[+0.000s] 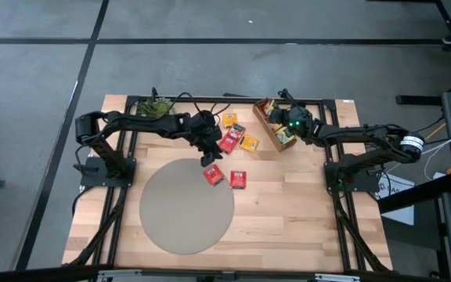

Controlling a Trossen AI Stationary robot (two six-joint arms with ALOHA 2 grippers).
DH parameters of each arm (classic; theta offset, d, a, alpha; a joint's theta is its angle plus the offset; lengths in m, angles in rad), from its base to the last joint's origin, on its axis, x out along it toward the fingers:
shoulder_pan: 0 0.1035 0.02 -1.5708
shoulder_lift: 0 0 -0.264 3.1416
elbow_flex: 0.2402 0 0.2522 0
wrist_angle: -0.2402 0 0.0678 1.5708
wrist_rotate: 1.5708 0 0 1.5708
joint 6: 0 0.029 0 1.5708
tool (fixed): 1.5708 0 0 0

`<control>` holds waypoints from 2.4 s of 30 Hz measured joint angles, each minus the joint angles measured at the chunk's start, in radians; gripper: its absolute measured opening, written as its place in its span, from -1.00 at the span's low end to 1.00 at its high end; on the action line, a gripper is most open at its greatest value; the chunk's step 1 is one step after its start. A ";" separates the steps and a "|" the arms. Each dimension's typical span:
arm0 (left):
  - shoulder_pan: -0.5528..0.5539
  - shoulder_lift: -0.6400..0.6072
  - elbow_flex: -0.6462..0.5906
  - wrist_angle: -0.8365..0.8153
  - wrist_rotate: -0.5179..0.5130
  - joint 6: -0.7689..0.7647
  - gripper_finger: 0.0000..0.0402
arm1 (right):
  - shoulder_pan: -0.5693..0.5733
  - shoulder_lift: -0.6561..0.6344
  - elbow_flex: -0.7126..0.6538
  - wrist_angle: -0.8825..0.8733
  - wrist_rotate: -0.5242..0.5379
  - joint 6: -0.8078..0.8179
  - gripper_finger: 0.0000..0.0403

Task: Pick & Place Tea
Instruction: Put the yellow tea bag into the bottom section of the wooden organizer

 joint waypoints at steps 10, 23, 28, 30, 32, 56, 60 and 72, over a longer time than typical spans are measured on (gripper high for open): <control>0.022 -0.006 0.000 -0.034 -0.003 -0.033 -0.30 | 0.208 -0.190 0.000 -0.310 0.064 0.029 -0.99; 0.014 -0.006 0.000 -0.030 -0.006 -0.026 -0.30 | 0.374 -0.325 0.000 -0.744 0.315 0.246 -1.00; 0.014 -0.006 0.000 -0.030 -0.006 -0.026 -0.30 | 0.374 -0.260 0.000 -0.710 0.316 0.250 -1.00; 0.014 -0.006 0.000 -0.030 -0.006 -0.026 -0.30 | 0.374 -0.228 0.000 -0.687 0.316 0.249 -1.00; 0.014 -0.006 0.000 -0.030 -0.006 -0.026 -0.30 | 0.374 -0.192 0.000 -0.660 0.319 0.248 -0.99; 0.014 -0.006 0.000 -0.030 -0.007 -0.005 -0.30 | 0.374 -0.043 0.000 -0.571 0.314 0.233 -0.62; 0.014 -0.006 0.000 -0.030 -0.007 -0.006 -0.30 | 0.374 -0.045 0.000 -0.572 0.307 0.186 -0.46; 0.014 -0.007 0.000 -0.028 -0.007 -0.026 -0.30 | 0.374 -0.094 0.024 -0.570 0.339 0.010 -0.39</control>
